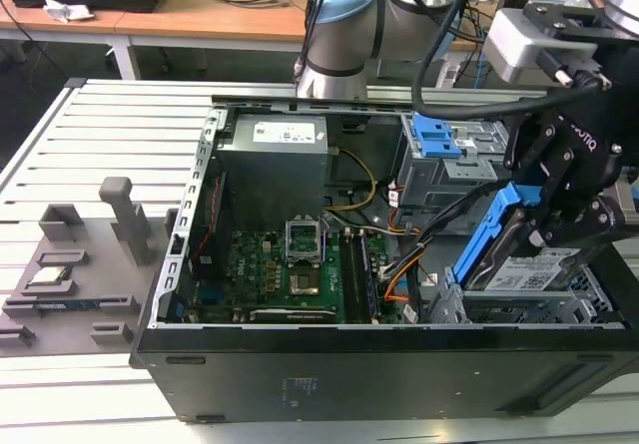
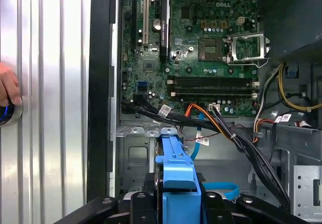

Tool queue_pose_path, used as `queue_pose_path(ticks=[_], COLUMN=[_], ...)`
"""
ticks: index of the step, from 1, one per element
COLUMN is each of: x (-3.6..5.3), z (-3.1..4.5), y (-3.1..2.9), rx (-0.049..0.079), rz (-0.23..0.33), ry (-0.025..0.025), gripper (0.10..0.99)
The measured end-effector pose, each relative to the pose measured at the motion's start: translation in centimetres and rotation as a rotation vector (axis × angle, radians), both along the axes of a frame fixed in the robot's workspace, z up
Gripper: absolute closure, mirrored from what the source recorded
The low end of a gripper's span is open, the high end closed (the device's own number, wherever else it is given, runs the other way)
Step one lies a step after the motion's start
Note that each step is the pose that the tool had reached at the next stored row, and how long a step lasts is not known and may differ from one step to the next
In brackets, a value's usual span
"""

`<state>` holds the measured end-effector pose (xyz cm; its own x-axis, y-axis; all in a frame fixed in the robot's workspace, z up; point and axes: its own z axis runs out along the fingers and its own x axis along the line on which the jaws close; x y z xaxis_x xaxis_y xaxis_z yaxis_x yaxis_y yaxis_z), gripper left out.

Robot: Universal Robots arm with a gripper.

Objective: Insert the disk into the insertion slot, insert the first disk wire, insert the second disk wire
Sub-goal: 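Insert the disk into the insertion slot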

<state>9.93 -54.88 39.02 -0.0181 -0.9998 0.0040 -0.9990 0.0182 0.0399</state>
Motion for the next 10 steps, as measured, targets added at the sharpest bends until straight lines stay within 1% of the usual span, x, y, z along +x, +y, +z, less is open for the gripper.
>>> queue_pose_path(ticks=[1, 4, 5, 6, 10], x=[0.0, 0.0, 0.0, 0.0, 0.0], z=[-0.16, -0.18, -0.18, -0.18, -0.2], y=[0.0, 0.0, 0.0, 0.0, 0.0], rx=[0.0, 0.0, 0.0, 0.0, 0.0], rz=[0.0, 0.0, 0.0, 0.0, 0.0], ry=[0.0, 0.0, 0.0, 0.0, -0.0001], gripper=[0.722, 0.722, 0.71, 0.647, 0.647])
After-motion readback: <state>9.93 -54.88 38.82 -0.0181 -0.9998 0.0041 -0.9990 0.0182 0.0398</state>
